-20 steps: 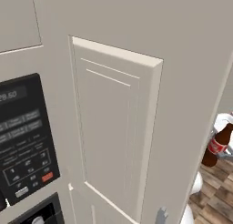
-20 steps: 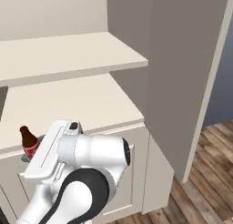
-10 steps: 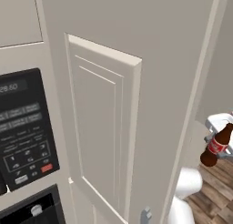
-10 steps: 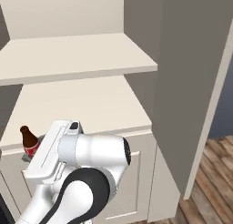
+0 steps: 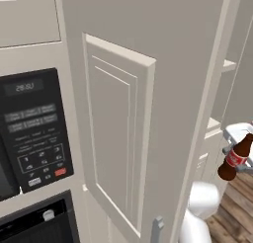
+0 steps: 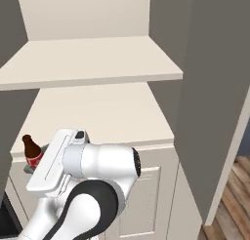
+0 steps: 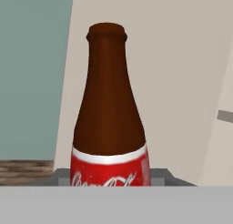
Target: Pick the bottled drink from the counter and place it in the open cabinet.
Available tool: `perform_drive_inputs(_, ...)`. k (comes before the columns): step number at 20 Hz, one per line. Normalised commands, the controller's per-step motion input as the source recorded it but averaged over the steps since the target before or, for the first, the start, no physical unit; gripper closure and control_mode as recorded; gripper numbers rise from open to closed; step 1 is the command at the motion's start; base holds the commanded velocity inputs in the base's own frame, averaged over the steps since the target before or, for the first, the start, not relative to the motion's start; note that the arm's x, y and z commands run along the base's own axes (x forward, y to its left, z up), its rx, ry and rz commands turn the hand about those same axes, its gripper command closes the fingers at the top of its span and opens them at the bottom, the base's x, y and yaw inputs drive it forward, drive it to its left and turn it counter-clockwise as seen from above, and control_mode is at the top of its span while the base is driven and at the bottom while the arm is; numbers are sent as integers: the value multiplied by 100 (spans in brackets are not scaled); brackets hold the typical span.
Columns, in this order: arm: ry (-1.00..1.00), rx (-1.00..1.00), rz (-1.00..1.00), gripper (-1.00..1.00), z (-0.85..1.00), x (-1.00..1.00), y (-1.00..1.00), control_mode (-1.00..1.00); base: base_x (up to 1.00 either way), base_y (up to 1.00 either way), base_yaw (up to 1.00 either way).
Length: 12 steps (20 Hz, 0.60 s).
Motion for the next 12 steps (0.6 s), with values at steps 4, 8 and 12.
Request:
perform_drive_inputs(4,0,0,0,100,0,0,0,100,3,12,21)
perform_drive_inputs(8,0,0,0,100,0,0,0,100,15,12,20)
perform_drive_inputs(12,0,0,0,100,0,0,0,100,23,5,19)
